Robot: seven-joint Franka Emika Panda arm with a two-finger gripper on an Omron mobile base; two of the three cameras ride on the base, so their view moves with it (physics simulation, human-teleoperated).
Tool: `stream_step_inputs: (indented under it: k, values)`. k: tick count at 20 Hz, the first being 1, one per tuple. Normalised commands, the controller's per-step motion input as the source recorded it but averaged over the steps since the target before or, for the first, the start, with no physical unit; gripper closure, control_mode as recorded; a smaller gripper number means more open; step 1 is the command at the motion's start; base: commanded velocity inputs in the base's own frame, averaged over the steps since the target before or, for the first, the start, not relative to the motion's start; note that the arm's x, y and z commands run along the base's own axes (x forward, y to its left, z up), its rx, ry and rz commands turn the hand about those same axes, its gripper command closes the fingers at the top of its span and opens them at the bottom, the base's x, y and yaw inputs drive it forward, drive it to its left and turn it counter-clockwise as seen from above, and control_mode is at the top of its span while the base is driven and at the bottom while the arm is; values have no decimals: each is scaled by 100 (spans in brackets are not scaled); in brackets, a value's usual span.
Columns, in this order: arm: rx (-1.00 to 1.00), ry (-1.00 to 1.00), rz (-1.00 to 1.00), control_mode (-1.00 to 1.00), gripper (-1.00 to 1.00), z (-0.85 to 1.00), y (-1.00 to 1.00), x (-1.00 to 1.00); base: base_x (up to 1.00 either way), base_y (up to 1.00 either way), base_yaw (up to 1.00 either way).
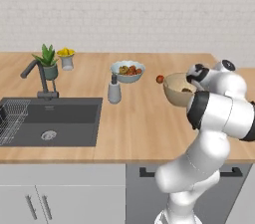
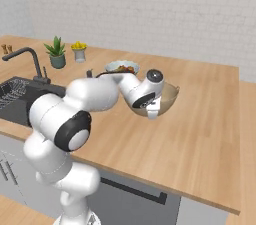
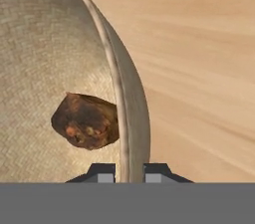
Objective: Open the cabinet, pick up the bread from the cabinet and place it in the basket. Then move the basket to the dining counter.
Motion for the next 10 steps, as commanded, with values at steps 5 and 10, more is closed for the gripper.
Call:
stream_step_inputs:
  k: [5,10]
  values:
    - [1,0,0,-100,100,-33,0,53,0,0,0]
    - [0,0,0,-100,100,-43,0,26,0,0,0]
